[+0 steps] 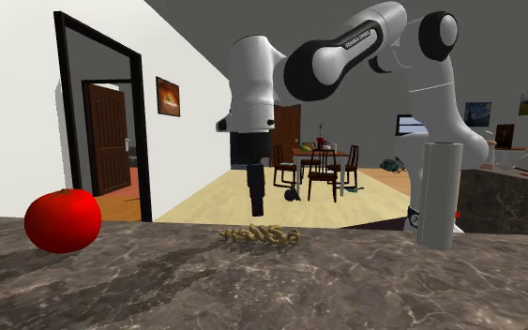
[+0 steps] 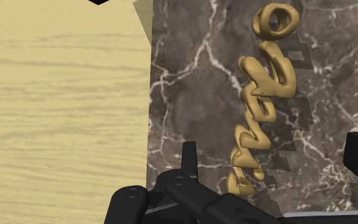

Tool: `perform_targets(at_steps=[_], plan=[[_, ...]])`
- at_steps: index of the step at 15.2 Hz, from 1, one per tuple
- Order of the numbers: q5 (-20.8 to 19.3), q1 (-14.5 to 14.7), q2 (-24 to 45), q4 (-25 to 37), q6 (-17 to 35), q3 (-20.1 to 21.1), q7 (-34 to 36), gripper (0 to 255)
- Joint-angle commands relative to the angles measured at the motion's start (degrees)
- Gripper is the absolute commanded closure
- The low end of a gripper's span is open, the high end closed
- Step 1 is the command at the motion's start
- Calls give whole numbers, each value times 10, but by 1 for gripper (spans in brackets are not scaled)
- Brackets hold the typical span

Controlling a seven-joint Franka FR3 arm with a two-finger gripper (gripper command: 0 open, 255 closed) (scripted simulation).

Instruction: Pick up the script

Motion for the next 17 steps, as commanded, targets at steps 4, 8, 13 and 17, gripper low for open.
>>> perform_targets(at_steps=[4,8,13,17], plan=[[0,0,37,13,24,-2,2,0],[-2,0,54,0,54,-2,3,0],[-2,0,53,-1,54,-2,3,255],[-2,0,53,-1,54,-2,3,255]])
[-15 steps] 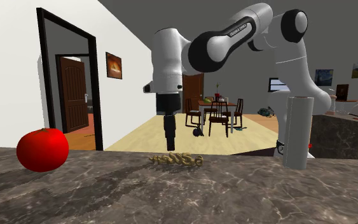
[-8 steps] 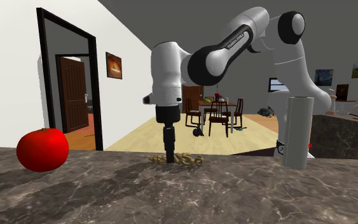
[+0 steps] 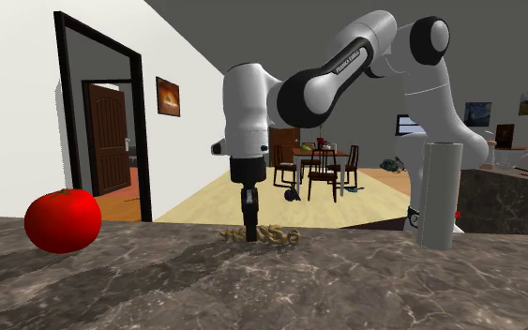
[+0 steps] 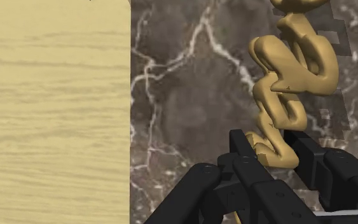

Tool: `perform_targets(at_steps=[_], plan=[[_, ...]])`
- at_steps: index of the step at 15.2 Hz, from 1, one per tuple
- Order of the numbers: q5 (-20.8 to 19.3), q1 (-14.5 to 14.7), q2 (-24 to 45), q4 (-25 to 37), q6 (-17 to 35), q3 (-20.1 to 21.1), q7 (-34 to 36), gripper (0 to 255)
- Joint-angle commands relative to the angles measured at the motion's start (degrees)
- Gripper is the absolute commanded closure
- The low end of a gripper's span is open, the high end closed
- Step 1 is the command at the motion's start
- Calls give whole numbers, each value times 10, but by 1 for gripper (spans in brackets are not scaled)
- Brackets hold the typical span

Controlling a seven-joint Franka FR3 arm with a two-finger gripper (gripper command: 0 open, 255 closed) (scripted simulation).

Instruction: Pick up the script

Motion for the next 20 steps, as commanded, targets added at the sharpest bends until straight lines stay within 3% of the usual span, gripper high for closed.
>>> perform_targets(at_steps=[1,20], plan=[[0,0,0,0,0,0,0,255],[4,-1,-46,55,-102,1,0,255]])
